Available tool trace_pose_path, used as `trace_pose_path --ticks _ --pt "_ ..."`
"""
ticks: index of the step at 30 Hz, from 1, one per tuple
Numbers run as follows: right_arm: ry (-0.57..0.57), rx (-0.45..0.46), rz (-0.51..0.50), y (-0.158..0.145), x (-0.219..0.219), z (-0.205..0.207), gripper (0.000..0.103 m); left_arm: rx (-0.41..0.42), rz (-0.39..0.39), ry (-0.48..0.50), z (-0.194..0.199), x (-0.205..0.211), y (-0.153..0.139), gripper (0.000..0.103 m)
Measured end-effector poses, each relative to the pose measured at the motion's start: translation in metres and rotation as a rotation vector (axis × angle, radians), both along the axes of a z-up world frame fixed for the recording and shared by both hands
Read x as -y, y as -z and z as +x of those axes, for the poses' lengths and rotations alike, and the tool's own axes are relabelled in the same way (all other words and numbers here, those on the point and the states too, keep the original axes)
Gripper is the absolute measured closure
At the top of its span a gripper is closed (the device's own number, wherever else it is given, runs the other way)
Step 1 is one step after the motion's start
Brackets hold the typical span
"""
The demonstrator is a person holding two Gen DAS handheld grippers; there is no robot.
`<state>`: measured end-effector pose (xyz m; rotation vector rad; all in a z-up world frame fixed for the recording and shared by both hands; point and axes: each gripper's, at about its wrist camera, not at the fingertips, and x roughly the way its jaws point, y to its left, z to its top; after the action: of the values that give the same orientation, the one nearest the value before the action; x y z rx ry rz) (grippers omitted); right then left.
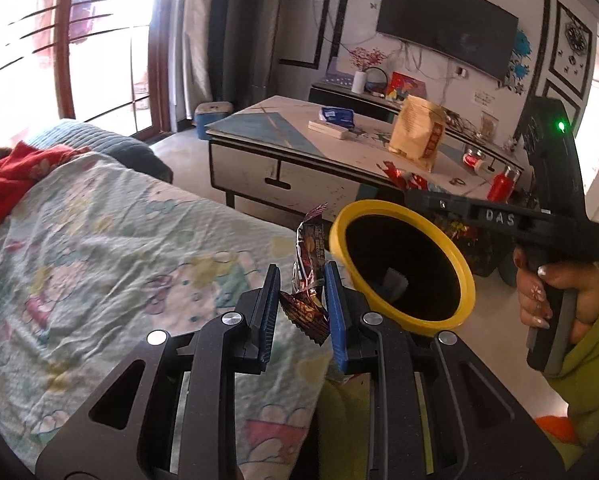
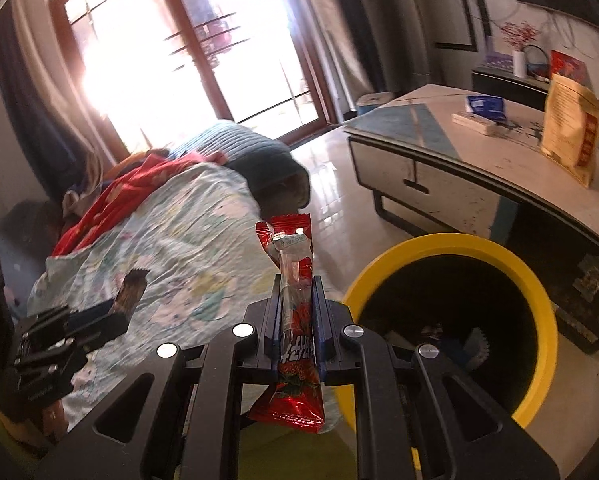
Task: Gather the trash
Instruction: 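Carry the chocolate wrapper and red candy wrapper over the yellow bin, then open both tools to drop the wrappers into the bin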
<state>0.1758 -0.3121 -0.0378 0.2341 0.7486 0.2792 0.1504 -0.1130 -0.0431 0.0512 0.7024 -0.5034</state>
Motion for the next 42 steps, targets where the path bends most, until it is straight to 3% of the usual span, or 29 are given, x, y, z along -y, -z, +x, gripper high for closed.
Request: trace_pose_path --ticks 19,36,39,42 --pt "0.231 -0.052 0.014 0.025 0.098 0.000 0.089 -0.055 0.062 0.185 0.011 0.101 0.032 0.086" --pt "0.284 -0.135 0.123 0.058 0.146 0.000 0.086 -0.159 0.061 0.251 0.047 0.155 0.067 0.085" --pt "0.291 -0.142 0.131 0.061 0.150 0.001 0.081 -0.181 0.055 0.249 0.053 0.159 0.072 0.085" --pt "0.294 -0.140 0.136 0.062 0.152 0.001 0.073 -0.187 0.055 0.251 0.059 0.163 0.074 0.077"
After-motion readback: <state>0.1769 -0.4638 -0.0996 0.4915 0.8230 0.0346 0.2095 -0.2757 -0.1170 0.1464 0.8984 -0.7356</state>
